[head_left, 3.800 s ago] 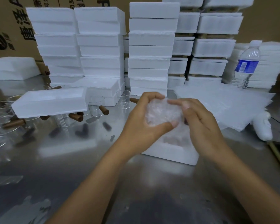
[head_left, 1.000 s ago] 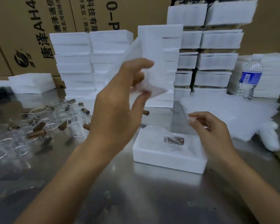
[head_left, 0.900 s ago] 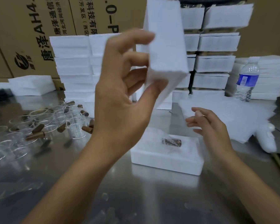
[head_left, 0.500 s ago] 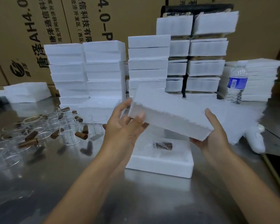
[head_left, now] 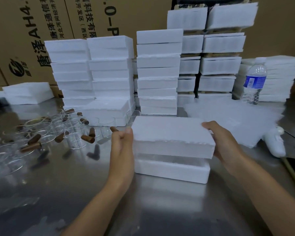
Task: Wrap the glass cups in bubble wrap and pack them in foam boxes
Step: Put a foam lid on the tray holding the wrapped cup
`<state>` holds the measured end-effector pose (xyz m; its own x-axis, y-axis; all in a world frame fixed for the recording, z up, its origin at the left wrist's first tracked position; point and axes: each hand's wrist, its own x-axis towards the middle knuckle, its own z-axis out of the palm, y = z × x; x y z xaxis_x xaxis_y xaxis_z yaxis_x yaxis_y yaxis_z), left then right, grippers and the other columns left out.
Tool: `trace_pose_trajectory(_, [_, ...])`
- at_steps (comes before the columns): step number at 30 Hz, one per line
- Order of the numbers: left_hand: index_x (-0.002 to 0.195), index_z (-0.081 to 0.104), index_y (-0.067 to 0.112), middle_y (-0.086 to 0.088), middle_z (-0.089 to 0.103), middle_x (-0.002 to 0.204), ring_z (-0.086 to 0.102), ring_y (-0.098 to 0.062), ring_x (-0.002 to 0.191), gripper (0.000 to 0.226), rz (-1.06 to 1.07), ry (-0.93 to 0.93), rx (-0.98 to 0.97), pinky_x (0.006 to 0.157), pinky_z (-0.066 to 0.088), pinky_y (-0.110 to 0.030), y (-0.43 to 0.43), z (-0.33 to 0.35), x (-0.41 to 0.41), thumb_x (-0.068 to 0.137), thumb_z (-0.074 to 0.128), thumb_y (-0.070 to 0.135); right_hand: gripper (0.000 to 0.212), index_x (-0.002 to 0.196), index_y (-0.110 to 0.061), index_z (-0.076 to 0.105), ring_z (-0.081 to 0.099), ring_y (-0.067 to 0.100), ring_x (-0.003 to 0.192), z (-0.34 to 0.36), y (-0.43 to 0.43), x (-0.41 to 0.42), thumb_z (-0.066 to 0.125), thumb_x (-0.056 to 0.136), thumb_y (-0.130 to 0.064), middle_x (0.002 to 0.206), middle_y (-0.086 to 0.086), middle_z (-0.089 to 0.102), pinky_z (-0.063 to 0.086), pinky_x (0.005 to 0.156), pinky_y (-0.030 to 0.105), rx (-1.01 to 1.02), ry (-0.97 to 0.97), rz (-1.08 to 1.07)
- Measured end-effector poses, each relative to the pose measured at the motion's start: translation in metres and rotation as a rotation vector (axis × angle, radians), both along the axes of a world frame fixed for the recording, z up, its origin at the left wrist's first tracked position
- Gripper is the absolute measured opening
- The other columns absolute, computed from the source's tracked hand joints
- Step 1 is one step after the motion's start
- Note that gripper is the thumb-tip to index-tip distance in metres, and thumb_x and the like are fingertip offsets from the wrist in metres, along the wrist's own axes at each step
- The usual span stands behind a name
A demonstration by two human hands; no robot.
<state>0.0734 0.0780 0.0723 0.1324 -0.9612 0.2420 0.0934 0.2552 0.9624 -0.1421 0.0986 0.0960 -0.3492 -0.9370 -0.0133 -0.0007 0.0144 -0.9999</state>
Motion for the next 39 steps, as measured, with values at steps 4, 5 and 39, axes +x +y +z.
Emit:
trace_pose_trajectory(4, [0.094,0.048,0.039,0.019,0.054,0.100,0.051,0.009,0.088,0.010,-0.036,-0.101,-0.025,0.072,0.036,-0.008,0.000,-0.006,0.001,0.097,0.039,0.041,0.031,0.100,-0.003,0.058,0.053,0.027,0.080,-0.001,0.001,0.001,0.050,0.088,-0.030,0.087,0.013,0.058,0.042,0.069,0.034,-0.010,0.032,-0.023])
trace_pose_trajectory(5, [0.102,0.047,0.041,0.018,0.054,0.107,0.050,0.012,0.094,0.011,-0.058,-0.123,-0.028,0.072,0.036,-0.006,0.000,-0.007,0.001,0.098,0.037,0.039,0.025,0.095,-0.006,0.058,0.053,0.027,0.081,-0.002,0.002,0.002,0.051,0.088,-0.030,0.086,0.012,0.057,0.041,0.071,0.034,-0.020,0.035,-0.033])
trace_pose_trajectory(39, [0.117,0.055,0.043,0.027,0.055,0.113,0.049,0.012,0.105,0.029,-0.232,-0.140,0.019,0.091,0.038,-0.014,-0.018,-0.014,0.006,0.099,0.039,0.025,0.020,0.096,-0.017,0.071,0.064,0.030,0.103,-0.016,-0.002,-0.005,0.066,0.078,-0.024,0.099,0.007,0.073,0.041,0.102,0.052,-0.049,-0.043,0.036])
